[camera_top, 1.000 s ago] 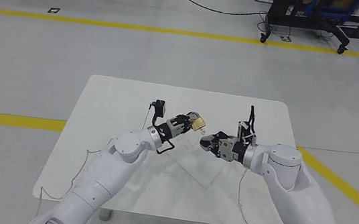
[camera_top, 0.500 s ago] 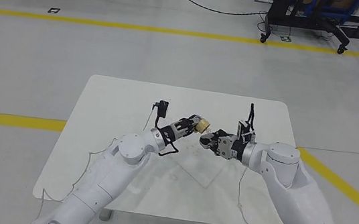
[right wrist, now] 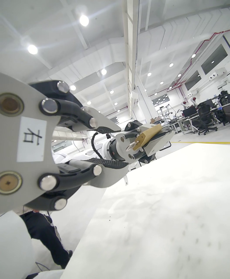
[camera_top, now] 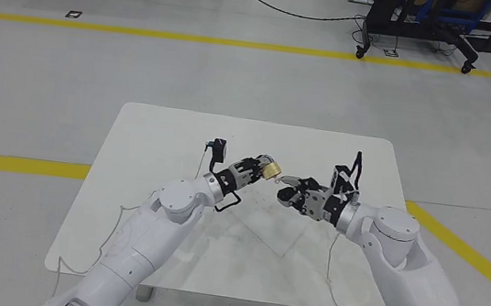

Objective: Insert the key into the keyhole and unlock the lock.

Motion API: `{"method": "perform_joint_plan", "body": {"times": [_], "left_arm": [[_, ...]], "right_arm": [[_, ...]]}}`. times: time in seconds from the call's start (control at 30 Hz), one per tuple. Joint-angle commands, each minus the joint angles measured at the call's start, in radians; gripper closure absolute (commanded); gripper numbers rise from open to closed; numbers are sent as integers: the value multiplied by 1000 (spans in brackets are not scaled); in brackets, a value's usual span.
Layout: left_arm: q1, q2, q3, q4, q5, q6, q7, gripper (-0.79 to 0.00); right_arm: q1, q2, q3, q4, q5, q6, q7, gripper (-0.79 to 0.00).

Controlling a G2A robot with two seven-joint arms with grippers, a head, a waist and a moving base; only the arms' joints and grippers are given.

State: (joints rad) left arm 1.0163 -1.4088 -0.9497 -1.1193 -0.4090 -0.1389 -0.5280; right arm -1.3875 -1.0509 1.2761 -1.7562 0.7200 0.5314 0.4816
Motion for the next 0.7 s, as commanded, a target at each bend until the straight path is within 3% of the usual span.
{"method": "perform_joint_plan", "body": {"times": [0.0, 0.37, 0.6, 0.67], "left_arm": [[-3, -2, 1, 6, 0, 0, -2, 0], [-16, -13, -1, 39, -45, 6, -33, 0], [-26, -21, 0, 62, -69, 0, -51, 0], [-27, -22, 0, 66, -71, -2, -54, 0]], "right_arm": [[-1, -2, 2, 4, 12, -6, -17, -172], [-7, -26, -66, 28, -4, -160, -122, -209], [-9, -30, -65, 37, -9, -172, -127, -185], [-9, -31, -64, 41, -6, -171, -130, -145]]}}
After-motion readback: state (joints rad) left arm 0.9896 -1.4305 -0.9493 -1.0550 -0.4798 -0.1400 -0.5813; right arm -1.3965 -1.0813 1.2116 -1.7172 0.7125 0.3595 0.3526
